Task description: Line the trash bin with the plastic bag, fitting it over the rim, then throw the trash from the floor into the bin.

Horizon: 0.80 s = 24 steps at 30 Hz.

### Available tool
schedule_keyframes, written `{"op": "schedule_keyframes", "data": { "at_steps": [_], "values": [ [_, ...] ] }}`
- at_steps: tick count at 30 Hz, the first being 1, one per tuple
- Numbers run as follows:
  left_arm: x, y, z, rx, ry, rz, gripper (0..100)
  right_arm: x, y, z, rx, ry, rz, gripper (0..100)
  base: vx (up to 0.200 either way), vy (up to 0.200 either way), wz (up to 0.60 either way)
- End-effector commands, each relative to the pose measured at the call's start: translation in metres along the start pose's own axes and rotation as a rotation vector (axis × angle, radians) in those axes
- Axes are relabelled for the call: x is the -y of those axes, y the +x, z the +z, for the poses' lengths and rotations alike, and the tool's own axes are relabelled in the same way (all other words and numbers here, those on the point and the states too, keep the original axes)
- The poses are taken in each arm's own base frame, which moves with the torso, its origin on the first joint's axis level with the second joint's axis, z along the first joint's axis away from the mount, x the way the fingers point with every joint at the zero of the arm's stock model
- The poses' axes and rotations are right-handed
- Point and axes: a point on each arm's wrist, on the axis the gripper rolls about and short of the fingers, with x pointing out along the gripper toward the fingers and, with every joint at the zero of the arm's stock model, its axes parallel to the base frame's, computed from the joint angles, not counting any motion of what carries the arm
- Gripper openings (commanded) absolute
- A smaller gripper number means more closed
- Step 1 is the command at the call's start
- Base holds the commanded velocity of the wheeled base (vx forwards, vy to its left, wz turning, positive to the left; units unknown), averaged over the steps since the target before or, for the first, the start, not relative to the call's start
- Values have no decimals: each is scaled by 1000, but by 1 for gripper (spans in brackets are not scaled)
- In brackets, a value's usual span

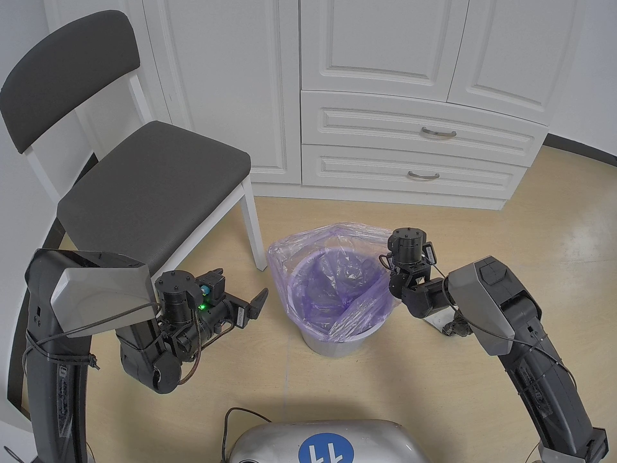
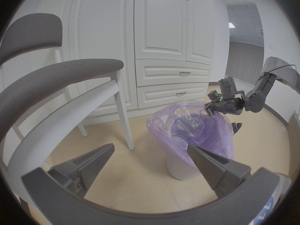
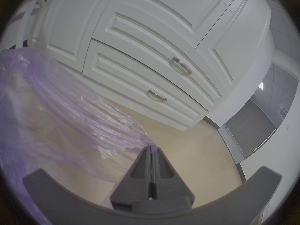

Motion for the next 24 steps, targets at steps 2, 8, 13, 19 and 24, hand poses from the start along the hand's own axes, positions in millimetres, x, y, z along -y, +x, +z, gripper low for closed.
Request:
{"op": "schedule_keyframes", "data": {
  "at_steps": [2,8,13,19,24],
  "values": [
    [0,0,0,0,-1,-1,100,-2,4,-10,-16,-13,-1,0,0,0,0],
    [3,0,-1,-2,1,-8,100,-4,8,-25,-38,-27,-4,0,0,0,0],
    [2,0,0,-1,-1,-5,100,-7,8,-30,-43,-35,1,0,0,0,0],
    [2,1,0,2,-3,-5,100,6,2,5,21,26,-13,0,0,0,0],
    [5,1,-1,-1,0,-13,100,31,-21,34,56,35,48,0,0,0,0]
  ]
}}
